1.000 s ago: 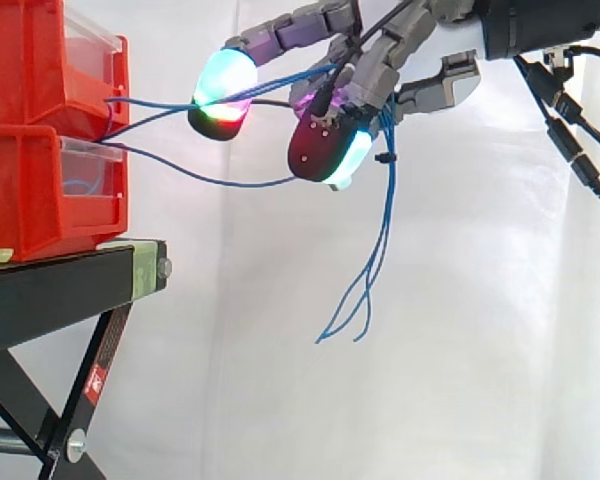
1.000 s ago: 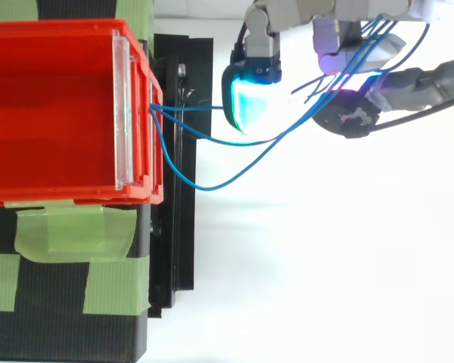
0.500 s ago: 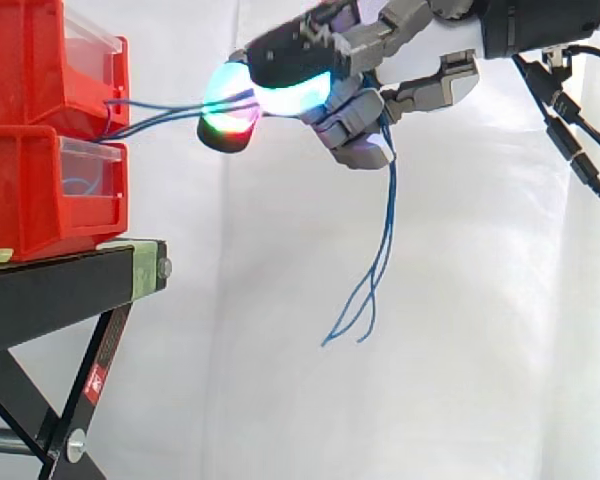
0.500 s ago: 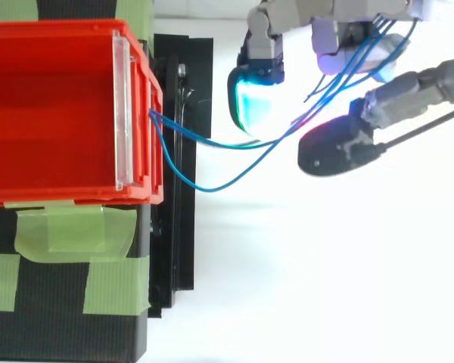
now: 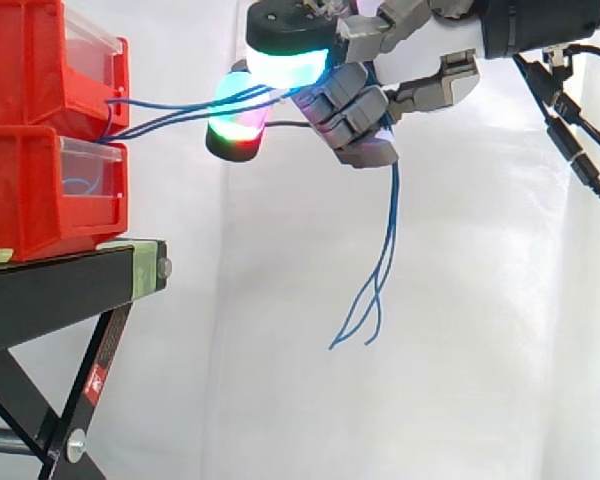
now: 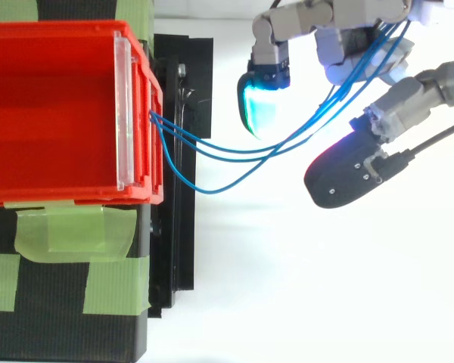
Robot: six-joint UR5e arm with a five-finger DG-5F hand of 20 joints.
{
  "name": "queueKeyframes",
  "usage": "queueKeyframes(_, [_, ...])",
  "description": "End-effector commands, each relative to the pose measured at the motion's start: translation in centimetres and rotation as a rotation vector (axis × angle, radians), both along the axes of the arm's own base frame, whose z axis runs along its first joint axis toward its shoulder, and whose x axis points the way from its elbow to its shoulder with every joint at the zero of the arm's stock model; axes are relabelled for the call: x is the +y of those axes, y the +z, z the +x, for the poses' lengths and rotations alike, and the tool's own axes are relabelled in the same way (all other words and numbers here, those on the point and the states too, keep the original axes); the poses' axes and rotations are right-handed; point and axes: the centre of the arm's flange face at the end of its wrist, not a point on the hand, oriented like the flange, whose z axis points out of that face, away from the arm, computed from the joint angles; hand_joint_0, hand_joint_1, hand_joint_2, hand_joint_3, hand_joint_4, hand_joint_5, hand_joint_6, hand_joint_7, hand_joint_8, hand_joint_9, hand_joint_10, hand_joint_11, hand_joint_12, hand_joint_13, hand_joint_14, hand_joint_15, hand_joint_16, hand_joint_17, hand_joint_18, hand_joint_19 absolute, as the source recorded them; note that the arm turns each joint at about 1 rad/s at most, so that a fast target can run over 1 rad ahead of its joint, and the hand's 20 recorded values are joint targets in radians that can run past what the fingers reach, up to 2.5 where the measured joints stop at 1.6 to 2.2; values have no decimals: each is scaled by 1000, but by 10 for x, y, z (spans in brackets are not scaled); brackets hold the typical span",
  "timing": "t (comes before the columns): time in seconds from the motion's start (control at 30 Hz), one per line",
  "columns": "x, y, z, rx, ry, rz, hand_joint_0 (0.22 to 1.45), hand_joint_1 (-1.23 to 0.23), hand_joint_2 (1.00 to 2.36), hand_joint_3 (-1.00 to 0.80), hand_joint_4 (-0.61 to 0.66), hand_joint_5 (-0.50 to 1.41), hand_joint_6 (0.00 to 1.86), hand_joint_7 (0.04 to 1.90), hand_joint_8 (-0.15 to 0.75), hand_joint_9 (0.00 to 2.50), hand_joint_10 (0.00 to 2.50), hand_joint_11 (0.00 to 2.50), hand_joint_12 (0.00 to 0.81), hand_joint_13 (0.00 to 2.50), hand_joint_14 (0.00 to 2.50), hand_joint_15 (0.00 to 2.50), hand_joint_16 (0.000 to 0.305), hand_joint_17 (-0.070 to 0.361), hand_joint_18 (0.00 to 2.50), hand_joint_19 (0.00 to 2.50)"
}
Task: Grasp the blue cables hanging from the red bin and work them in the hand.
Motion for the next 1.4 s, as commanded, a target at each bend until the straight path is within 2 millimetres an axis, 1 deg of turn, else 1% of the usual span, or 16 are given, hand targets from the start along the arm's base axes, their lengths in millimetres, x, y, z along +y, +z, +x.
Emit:
queueKeyframes(0.0, [0, 0, 0, 2, 0, 0, 852, -592, 1009, -812, 223, 184, 174, 1408, 442, 381, 2500, 2500, 450, 429, 2500, 2084, 48, 107, 1066, 1511])
queueKeyframes(0.33, [1, 0, 0, 2, 0, 0, 879, -572, 1008, -827, 197, 253, 213, 1421, 438, 492, 2500, 2500, 444, 544, 2500, 2118, 46, 103, 1154, 1479])
queueKeyframes(0.5, [0, 0, 0, 2, -1, 0, 887, -571, 1008, -822, 193, 270, 210, 1421, 439, 532, 2500, 2500, 445, 574, 2500, 2077, 46, 104, 1171, 1460])
queueKeyframes(0.63, [1, 0, 0, 2, 0, 0, 906, -575, 1010, -798, 176, 292, 207, 1427, 436, 569, 2500, 2500, 439, 601, 2500, 2098, 46, 104, 1192, 1441])
queueKeyframes(0.8, [1, 0, 0, 1, 0, 0, 921, -601, 1013, -714, 141, 350, 150, 1459, 430, 655, 2500, 2500, 436, 650, 2500, 2116, 46, 104, 1231, 1433])
queueKeyframes(0.87, [1, 0, 0, -1, 0, 0, 918, -623, 1015, -643, 113, 395, 82, 1499, 423, 686, 2500, 2500, 435, 674, 2500, 2161, 46, 104, 1245, 1448])
queueKeyframes(0.9, [2, 0, 0, 1, 3, 0, 917, -630, 1015, -630, 114, 405, 68, 1507, 423, 693, 2500, 2500, 434, 676, 2500, 2140, 46, 104, 1251, 1433])
queueKeyframes(0.97, [2, 0, 0, 1, 4, -2, 906, -638, 1019, -541, 101, 442, 2, 1533, 422, 719, 2500, 2500, 433, 690, 2500, 2160, 46, 103, 1256, 1434])
queueKeyframes(1.0, [2, 0, 0, 1, 4, -2, 906, -641, 1019, -527, 98, 443, 0, 1535, 422, 723, 2500, 2500, 427, 693, 2500, 2153, 46, 103, 1257, 1437])
queueKeyframes(1.07, [2, 0, 1, -1, 4, -2, 906, -642, 1020, -422, 116, 443, 1, 1518, 415, 727, 2500, 2500, 437, 704, 2500, 2175, 46, 103, 1263, 1421])
queueKeyframes(1.17, [2, 0, 1, -1, 4, -2, 909, -641, 1022, -314, 121, 434, 5, 1481, 418, 736, 2500, 2500, 438, 704, 2500, 2183, 47, 105, 1266, 1444])
queueKeyframes(1.2, [2, 0, 1, -1, 5, -1, 914, -639, 1021, -265, 127, 435, 4, 1473, 419, 740, 2500, 2500, 440, 711, 2500, 2172, 47, 106, 1269, 1400])
queueKeyframes(1.23, [2, 0, 1, -1, 5, -1, 937, -636, 1022, -191, 127, 425, 7, 1432, 415, 746, 2500, 2500, 434, 719, 2500, 2154, 49, 109, 1272, 1365])
queueKeyframes(1.27, [2, 0, 1, -1, 5, -1, 963, -633, 1020, -130, 127, 422, 8, 1428, 409, 746, 2500, 2500, 436, 722, 2500, 2159, 49, 110, 1270, 1344])
queueKeyframes(1.37, [2, 0, 0, -1, 4, -1, 985, -634, 1019, -53, 119, 413, 9, 1412, 403, 747, 2500, 2500, 438, 723, 2500, 2170, 50, 111, 1254, 1334])
